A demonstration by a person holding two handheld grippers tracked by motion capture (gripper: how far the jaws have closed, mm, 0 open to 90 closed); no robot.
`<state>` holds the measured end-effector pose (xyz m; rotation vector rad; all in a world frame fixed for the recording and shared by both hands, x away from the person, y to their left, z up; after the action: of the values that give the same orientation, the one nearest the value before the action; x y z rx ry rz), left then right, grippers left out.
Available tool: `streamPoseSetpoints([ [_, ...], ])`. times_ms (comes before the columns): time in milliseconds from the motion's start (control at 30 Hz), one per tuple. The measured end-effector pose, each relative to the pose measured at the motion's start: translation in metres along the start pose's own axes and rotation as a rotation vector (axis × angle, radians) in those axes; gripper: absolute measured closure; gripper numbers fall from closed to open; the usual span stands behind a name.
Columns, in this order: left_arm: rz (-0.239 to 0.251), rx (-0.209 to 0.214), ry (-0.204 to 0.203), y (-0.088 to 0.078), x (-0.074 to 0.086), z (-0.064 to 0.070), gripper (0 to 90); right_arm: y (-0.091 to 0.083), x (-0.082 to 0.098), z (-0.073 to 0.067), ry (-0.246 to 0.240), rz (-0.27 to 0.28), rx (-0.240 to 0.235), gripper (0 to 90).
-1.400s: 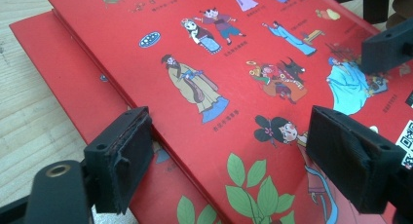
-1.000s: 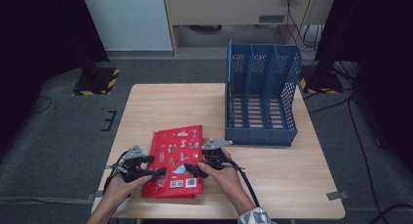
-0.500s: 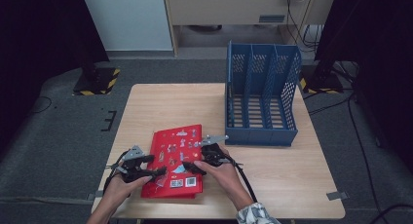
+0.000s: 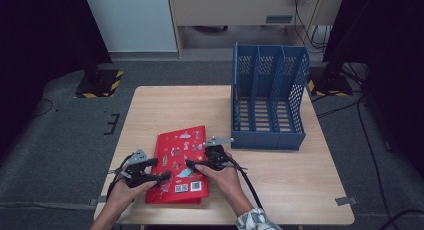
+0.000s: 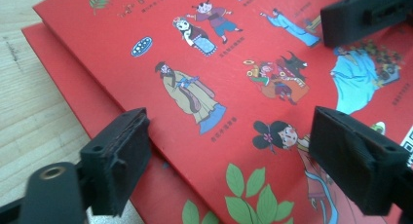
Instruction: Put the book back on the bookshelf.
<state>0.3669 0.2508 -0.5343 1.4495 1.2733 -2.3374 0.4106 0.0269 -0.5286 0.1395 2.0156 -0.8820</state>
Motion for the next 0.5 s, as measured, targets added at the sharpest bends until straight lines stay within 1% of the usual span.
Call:
streamPoseSetpoints([
  [33,0.001,-0.002,0.001,0.0003,-0.0002,-0.0002,11.1,-0.0011,-0.0015,-0.0008,-0.014,0.012,0.006,28.3],
  [100,0.006,-0.001,-0.01,0.0006,-0.0005,-0.0009,8.6,-0.0034,-0.0041,-0.0027,-0.026,0.03,0.008,31.9],
  [133,0.005,-0.001,-0.013,0.0005,-0.0004,-0.0013,7.8,-0.0048,-0.0057,-0.0033,-0.019,0.037,0.008,33.8],
  [300,0.006,-0.006,-0.029,0.0013,0.0,-0.0028,4.9,-0.006,-0.0075,-0.0026,-0.004,0.045,-0.001,37.6],
  [400,0.007,0.0,-0.048,0.0011,0.0004,-0.0039,3.5,-0.0072,-0.0088,-0.0025,0.01,0.06,-0.008,40.6],
  [433,0.007,0.001,-0.047,0.0009,0.0002,-0.0041,3.2,-0.0077,-0.0094,-0.0021,0.006,0.064,-0.008,41.6],
  [500,0.009,0.004,-0.052,0.0006,0.0,-0.0044,2.7,-0.0094,-0.0105,-0.0029,0.014,0.074,-0.018,43.5],
])
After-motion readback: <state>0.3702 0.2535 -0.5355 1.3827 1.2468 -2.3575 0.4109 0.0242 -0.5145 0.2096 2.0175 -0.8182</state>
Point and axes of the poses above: each handheld gripper's, and its own axes: y roughly forward along the jaws, x roughly out of its underside, z roughly to its right, the point moved 4 cm from there along y, roughly forward along the jaws, and after that the axes turned 2 degrees about x, right-handed, at the moved point
